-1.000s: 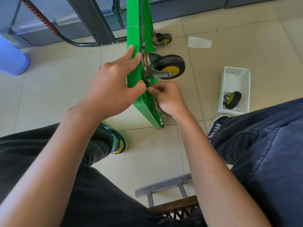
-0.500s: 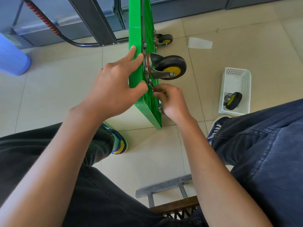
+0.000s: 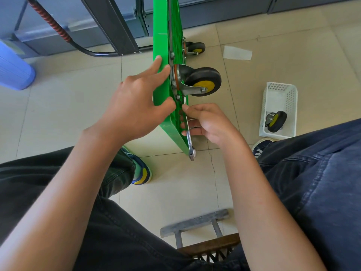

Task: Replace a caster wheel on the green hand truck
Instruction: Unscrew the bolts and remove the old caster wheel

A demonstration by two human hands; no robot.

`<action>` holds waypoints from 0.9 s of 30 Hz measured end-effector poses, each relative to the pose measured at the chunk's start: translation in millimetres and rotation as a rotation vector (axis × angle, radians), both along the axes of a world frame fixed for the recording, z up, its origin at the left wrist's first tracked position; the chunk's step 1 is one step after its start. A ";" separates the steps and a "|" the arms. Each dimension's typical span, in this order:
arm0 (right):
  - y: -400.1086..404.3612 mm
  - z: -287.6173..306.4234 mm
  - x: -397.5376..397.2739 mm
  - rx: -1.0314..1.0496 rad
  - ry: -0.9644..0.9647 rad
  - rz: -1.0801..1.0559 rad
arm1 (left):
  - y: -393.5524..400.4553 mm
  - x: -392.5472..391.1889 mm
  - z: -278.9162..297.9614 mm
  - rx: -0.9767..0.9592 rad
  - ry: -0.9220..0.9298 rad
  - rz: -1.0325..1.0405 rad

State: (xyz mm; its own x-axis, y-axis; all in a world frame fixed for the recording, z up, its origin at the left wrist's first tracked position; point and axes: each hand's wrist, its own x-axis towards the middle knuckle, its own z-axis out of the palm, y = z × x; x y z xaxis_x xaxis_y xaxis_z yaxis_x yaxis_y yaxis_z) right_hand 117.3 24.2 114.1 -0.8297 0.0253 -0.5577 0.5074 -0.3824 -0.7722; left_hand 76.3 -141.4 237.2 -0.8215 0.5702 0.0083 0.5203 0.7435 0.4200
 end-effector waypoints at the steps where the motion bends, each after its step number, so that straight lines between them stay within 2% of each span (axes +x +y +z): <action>1: 0.0 1.5 -0.6 -0.005 0.001 0.003 | 0.0 0.2 -0.2 0.001 0.001 0.000; 10: -4.4 5.5 -6.1 0.046 0.039 -0.003 | -0.1 1.5 0.5 -0.003 0.005 0.001; 19: -8.7 -0.3 -7.8 0.357 0.103 0.004 | 2.3 3.5 2.9 -0.019 0.010 0.014; 27: -12.3 -26.0 -9.6 0.741 0.316 -0.038 | 1.6 2.9 3.0 -0.025 0.011 0.004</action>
